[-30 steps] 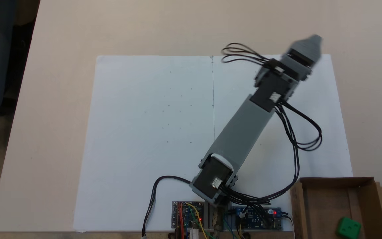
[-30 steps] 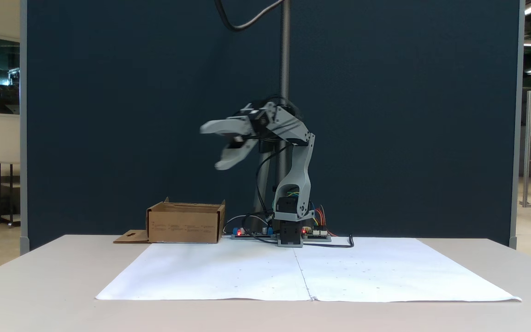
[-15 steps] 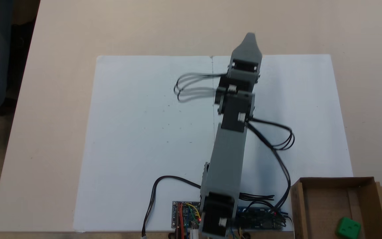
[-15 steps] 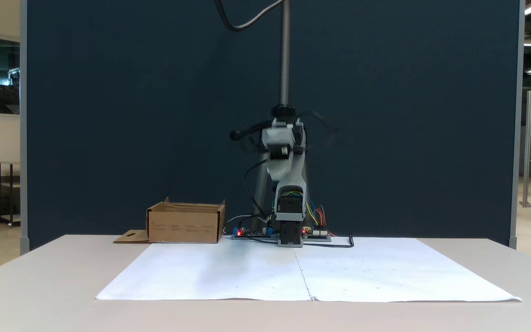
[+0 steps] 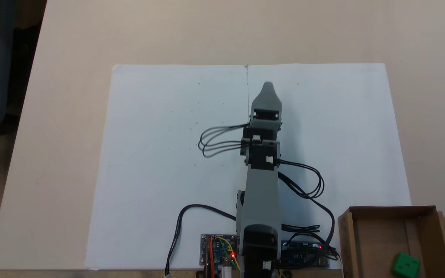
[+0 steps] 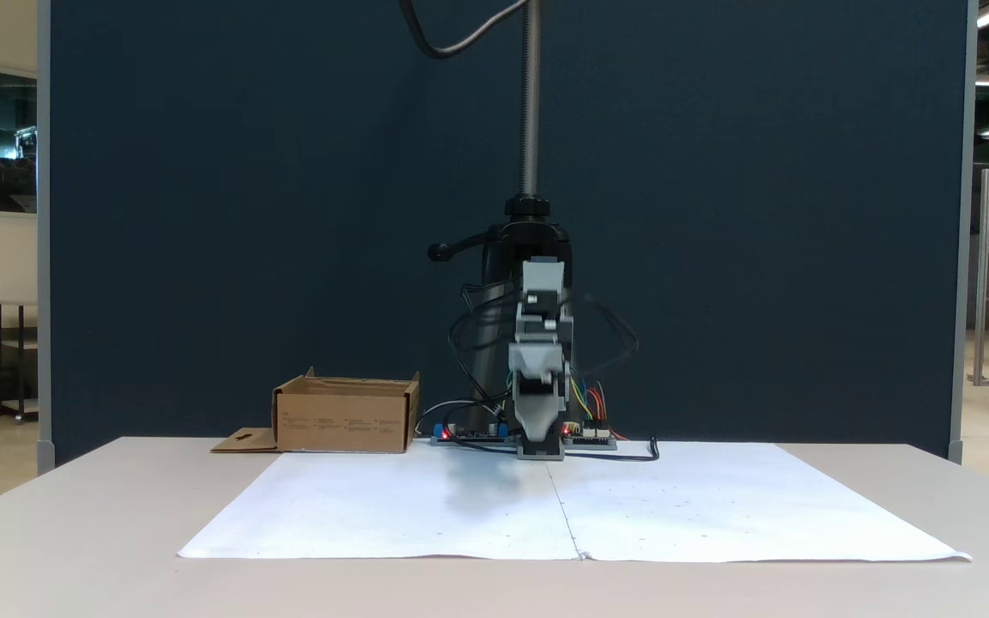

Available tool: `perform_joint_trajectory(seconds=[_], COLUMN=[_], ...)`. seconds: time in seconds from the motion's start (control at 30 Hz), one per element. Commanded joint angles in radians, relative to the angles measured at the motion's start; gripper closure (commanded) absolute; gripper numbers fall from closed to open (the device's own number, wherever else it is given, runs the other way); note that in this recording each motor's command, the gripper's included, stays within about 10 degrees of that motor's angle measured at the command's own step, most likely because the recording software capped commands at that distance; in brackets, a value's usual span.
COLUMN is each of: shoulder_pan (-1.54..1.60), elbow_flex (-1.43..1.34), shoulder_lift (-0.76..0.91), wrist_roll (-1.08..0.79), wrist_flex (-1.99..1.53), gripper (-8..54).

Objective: Grasp a green dice and put it in the bin.

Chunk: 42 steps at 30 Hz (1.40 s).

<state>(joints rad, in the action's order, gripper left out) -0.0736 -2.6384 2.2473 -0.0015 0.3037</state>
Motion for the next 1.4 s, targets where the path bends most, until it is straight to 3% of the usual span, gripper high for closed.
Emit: perform_joint_trajectory(seconds=[0.0,0.67,1.37], shoulder_pan=[-0.008,0.051,0.049], elbow_flex=[-0.023,-0.48,-0.489], shoulder_lift=[0.095,0.126,0.126], wrist_roll=[-0.012,-0.106,-0.12], wrist_flex=[0.167,0.802,1.182], gripper=[3.4,3.1,1.8])
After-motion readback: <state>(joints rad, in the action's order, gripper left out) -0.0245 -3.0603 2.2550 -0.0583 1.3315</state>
